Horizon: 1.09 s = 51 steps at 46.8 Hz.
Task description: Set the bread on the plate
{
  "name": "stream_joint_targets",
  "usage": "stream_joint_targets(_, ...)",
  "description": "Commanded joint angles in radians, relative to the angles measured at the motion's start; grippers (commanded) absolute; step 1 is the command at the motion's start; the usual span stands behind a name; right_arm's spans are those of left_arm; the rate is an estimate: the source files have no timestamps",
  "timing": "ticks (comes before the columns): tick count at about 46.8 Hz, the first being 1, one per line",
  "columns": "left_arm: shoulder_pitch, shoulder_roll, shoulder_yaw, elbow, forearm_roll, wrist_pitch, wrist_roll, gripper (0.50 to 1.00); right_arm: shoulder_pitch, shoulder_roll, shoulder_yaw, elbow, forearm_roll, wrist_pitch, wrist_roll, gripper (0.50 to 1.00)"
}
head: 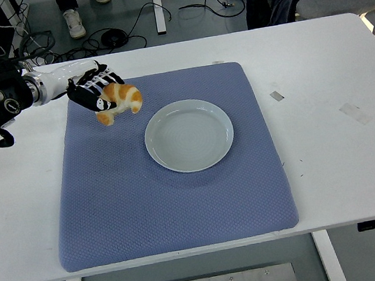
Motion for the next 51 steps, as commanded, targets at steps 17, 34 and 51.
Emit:
stream_joint_targets(17,-0.016,-0.102,-0.033,0.000,0.001,-0.001,0.007,0.692,0.000,0.000,0.000,0.000,0.000,0.000,0.000,1.000)
stream_joint_targets(34,-0.017,-0.168,-0.033,-0.002,0.014,-0.001,0.013,0.695,0.000,0.000,0.000,0.000,0.000,0.000,0.000,1.000)
stream_joint_targets(51,-0.011,-0.180,-0.024,-0.006,0.023,-0.004,0.013,0.699,0.000,0.000,0.000,0.000,0.000,0.000,0.000,1.000)
